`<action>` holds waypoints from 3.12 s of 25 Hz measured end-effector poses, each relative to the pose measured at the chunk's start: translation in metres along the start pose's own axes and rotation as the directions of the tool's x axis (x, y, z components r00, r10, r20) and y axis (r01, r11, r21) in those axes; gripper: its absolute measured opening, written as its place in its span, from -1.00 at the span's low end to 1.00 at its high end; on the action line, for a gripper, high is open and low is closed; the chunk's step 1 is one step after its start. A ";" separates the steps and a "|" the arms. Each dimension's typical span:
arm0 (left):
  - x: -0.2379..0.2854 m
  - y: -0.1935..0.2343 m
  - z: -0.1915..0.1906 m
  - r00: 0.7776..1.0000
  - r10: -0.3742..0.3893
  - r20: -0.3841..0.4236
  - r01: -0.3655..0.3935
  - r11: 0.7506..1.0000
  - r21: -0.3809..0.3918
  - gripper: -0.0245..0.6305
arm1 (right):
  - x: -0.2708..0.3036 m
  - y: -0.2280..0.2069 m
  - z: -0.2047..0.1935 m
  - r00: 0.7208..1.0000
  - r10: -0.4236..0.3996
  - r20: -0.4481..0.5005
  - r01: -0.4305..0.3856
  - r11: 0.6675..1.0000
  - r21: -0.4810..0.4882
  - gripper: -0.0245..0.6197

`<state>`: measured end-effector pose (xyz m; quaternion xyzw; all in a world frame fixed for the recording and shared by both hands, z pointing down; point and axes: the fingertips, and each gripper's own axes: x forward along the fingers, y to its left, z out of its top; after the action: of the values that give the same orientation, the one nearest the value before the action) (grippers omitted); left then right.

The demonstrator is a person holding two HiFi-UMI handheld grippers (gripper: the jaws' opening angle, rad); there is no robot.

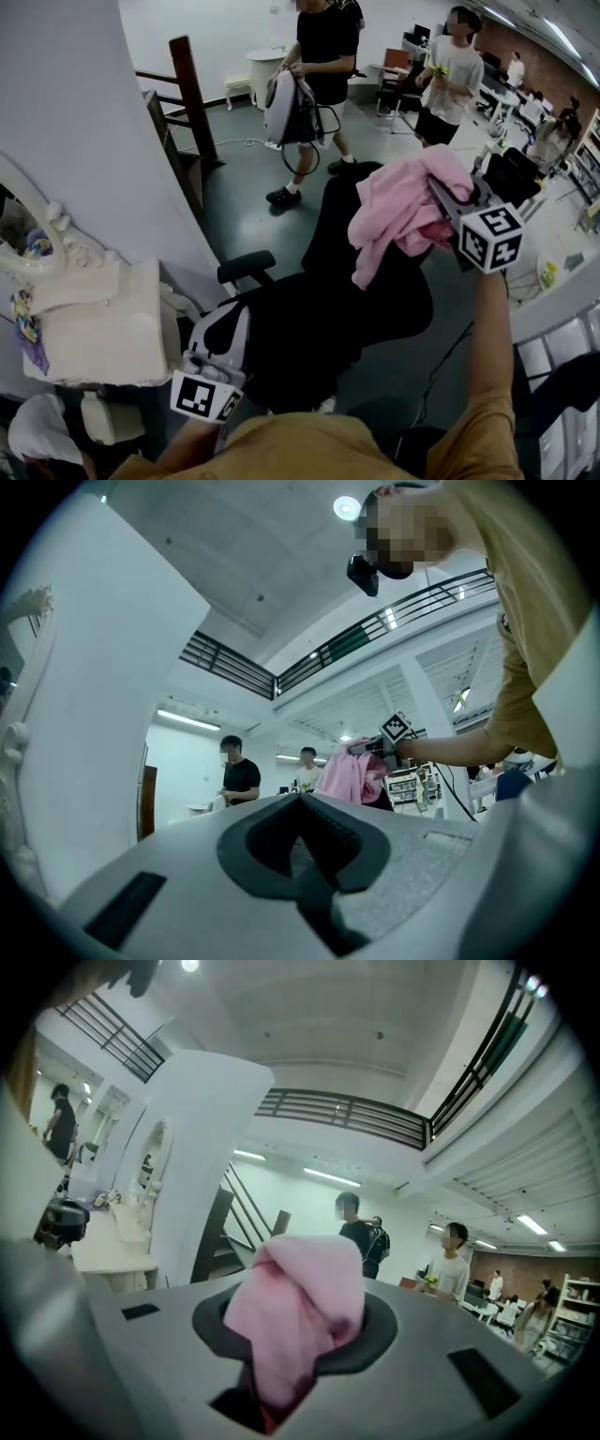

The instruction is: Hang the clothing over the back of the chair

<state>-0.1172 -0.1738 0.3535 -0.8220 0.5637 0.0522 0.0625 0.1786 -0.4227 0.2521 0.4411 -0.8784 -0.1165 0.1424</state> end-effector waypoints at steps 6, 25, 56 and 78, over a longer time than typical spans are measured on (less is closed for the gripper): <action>0.008 0.000 -0.001 1.000 0.012 0.002 -0.012 1.000 0.007 -0.91 | -0.002 -0.045 -0.002 0.998 -0.058 0.027 0.055 0.994 0.089 -0.53; 0.021 -0.007 -0.012 0.998 0.031 -0.046 -0.030 0.999 0.029 -0.91 | 0.034 -0.061 -0.099 0.994 0.024 -0.106 0.011 0.948 0.319 -0.47; 0.024 -0.011 -0.013 0.999 0.001 -0.041 0.000 1.000 0.016 -0.91 | 0.025 -0.075 -0.129 0.975 -0.124 -0.184 0.186 0.909 0.373 0.15; 0.019 -0.017 -0.012 0.999 -0.015 -0.035 0.015 1.000 0.005 -0.91 | -0.005 -0.077 -0.114 0.976 -0.177 -0.124 0.212 0.894 0.394 0.08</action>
<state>-0.0946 -0.1873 0.3627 -0.8268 0.5586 0.0359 0.0555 0.2786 -0.4724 0.3320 0.5511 -0.8280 0.0731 0.0731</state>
